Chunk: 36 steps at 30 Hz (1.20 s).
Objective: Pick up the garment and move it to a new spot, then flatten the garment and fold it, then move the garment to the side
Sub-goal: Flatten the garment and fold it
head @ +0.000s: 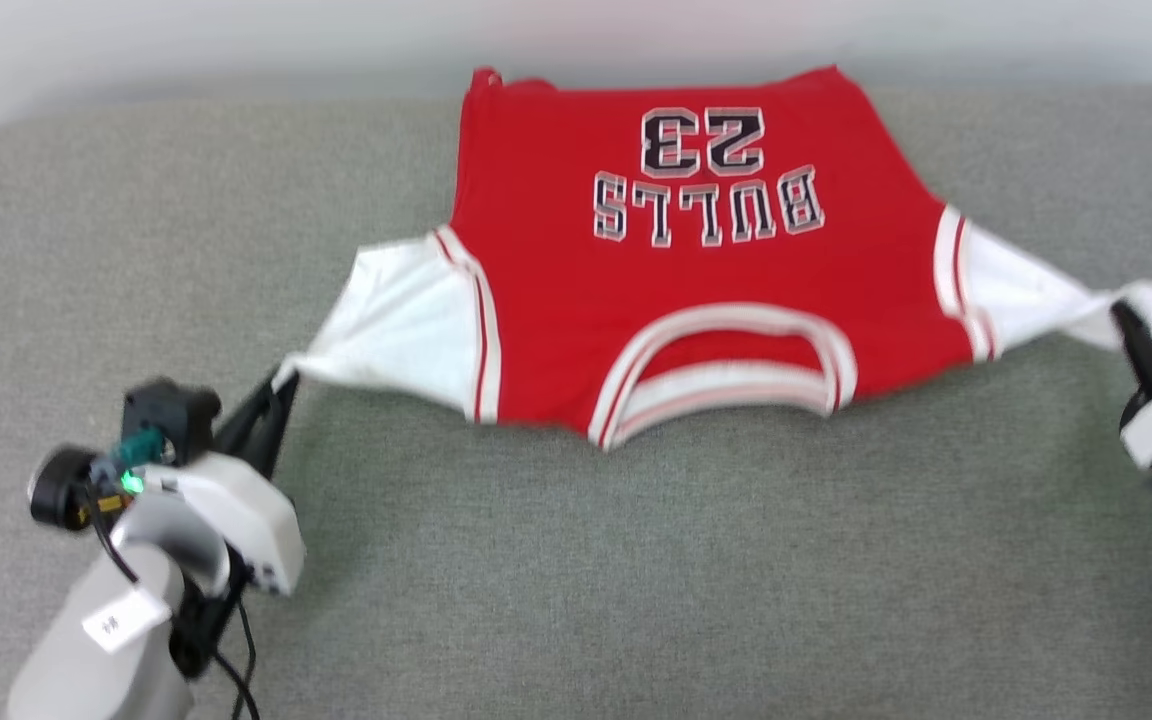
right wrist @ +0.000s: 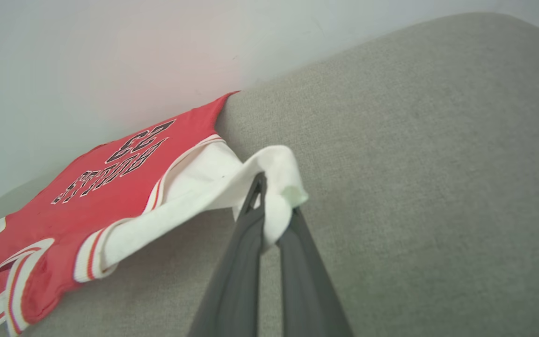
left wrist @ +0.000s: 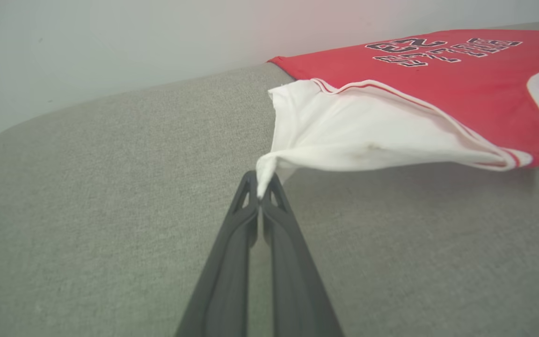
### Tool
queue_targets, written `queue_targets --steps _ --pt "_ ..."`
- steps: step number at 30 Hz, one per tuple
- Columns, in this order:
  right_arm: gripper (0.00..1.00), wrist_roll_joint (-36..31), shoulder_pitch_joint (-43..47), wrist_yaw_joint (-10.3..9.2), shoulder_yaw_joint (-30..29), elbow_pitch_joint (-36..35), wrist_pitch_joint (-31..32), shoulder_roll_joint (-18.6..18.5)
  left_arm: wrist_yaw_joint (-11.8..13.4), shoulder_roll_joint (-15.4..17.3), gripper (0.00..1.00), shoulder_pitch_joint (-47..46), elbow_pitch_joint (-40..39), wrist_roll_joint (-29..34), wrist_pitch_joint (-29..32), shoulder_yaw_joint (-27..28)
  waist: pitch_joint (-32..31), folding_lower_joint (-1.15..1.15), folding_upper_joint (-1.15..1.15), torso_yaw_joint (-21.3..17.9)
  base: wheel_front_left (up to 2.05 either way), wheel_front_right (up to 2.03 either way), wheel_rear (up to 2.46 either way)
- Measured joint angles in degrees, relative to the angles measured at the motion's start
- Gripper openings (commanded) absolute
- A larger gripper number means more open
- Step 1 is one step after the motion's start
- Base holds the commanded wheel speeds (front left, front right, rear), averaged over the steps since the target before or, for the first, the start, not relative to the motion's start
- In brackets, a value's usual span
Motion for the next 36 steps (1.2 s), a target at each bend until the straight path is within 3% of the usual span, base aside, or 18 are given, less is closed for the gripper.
queue_targets --steps 13,20,29,35,36 --pt "0.0 5.6 14.4 -0.01 3.0 -7.7 7.8 -4.0 2.6 1.6 0.0 17.1 -8.7 -4.3 4.6 -0.4 -8.9 0.01 0.0 -1.0 0.0 0.0 0.0" --pt "0.0 9.9 22.2 -0.01 3.0 -11.4 16.8 -5.3 3.8 3.4 0.0 26.1 -14.0 -6.9 6.2 0.4 -13.1 0.01 0.0 -1.6 0.0 0.0 0.0" --pt "0.0 13.4 32.9 -0.02 -1.2 -17.7 27.2 -6.4 4.3 6.5 0.0 35.5 -22.3 -9.9 12.7 -0.7 -14.6 0.02 0.0 -1.2 0.0 0.0 0.0" --pt "0.0 12.4 35.6 -0.02 -4.7 -21.4 30.4 -5.8 3.5 7.6 0.0 36.7 -26.8 -10.9 15.7 -1.8 -14.3 0.02 0.0 -0.7 0.0 0.0 0.0" --pt "0.23 12.0 35.7 -0.03 -4.9 -21.9 31.2 -5.5 3.5 7.6 0.0 36.7 -27.5 -11.1 16.3 -2.1 -14.2 0.02 0.0 -0.6 0.0 0.0 0.0"
